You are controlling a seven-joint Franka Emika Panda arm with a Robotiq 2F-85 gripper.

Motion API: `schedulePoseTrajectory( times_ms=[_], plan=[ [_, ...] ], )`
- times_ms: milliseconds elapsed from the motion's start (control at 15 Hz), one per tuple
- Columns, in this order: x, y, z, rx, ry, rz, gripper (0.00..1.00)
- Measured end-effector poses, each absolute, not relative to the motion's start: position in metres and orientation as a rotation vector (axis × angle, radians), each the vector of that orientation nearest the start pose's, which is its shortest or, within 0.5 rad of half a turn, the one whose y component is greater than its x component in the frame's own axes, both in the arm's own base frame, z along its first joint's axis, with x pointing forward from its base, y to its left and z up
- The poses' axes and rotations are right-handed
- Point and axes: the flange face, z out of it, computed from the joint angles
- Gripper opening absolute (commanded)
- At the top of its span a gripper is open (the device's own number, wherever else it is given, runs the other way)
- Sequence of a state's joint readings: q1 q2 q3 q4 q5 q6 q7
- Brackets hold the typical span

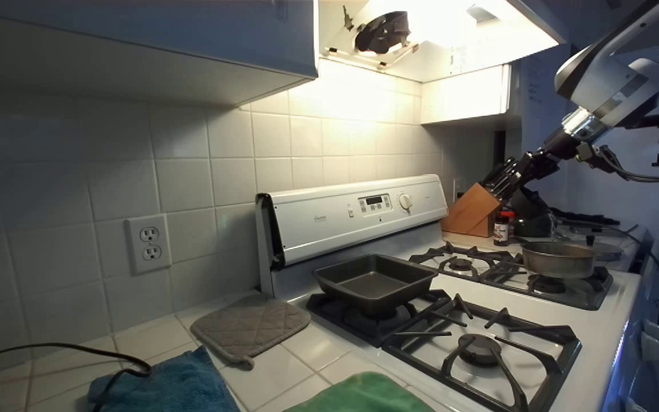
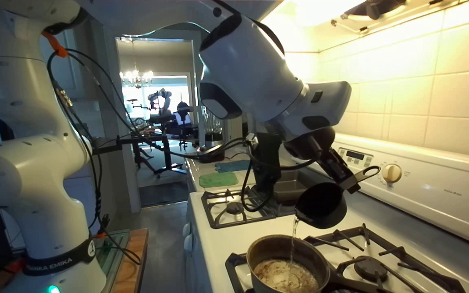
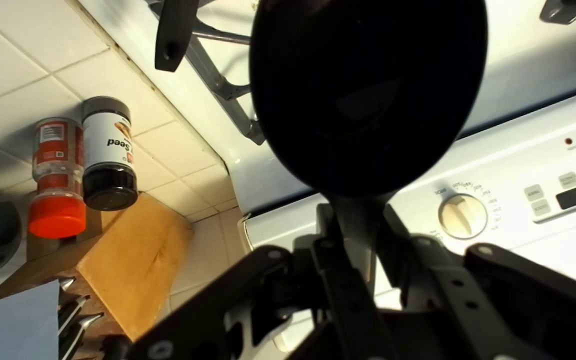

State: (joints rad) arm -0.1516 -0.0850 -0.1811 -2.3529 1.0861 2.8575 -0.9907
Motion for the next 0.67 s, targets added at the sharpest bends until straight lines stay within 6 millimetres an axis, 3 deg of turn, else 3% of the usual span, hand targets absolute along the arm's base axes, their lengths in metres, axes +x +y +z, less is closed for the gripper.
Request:
schedulePoseTrajectory(
  times_ms=[667],
  plan=[
    [0.466,-0.2146,0.418,-2.679,0.387,-1.177,0.06]
  ],
)
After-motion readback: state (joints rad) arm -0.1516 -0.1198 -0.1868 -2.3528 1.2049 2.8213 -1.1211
